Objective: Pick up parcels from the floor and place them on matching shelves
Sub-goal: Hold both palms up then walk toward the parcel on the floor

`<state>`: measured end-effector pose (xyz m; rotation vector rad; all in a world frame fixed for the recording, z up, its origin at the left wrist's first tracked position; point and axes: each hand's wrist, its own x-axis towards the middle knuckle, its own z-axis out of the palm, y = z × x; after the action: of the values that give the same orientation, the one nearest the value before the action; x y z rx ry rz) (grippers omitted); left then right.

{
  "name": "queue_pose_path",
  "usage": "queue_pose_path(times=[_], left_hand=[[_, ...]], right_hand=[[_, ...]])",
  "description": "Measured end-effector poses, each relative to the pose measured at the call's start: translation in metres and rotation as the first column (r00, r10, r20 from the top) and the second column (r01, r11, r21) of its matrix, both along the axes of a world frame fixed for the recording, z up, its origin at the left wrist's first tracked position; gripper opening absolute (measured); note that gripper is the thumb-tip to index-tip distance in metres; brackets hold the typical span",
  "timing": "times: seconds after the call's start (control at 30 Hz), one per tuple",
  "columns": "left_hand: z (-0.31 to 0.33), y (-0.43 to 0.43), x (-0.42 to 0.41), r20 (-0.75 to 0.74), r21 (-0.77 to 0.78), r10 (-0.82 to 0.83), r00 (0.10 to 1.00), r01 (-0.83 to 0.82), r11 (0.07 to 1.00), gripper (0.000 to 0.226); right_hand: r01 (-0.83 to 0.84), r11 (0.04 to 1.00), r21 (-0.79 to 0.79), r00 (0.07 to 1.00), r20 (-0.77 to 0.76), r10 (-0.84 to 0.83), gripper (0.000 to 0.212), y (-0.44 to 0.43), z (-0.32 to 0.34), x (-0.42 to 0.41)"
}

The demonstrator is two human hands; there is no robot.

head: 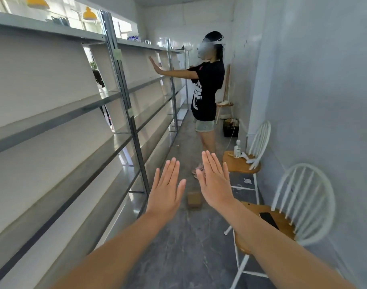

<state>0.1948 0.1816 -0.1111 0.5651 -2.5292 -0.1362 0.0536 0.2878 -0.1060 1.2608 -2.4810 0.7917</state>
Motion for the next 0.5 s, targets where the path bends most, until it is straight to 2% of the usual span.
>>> queue_pose_path(times=[0.3,0.5], left_hand=[[0.012,-0.012,-0.084,0.013,-0.054,-0.078,0.997,0.079,0.995,0.067],[0.015,-0.046,-0.140,-0.034,-0.057,-0.169,0.985,0.167,0.984,0.065]], right_hand=[[0.094,0.995,-0.018,0.996,-0.006,-0.094,0.059,0.001,0.000,-0.056],[0.140,0.990,-0.027,0.989,-0.036,-0.141,0.058,-0.025,0.011,-0.101]])
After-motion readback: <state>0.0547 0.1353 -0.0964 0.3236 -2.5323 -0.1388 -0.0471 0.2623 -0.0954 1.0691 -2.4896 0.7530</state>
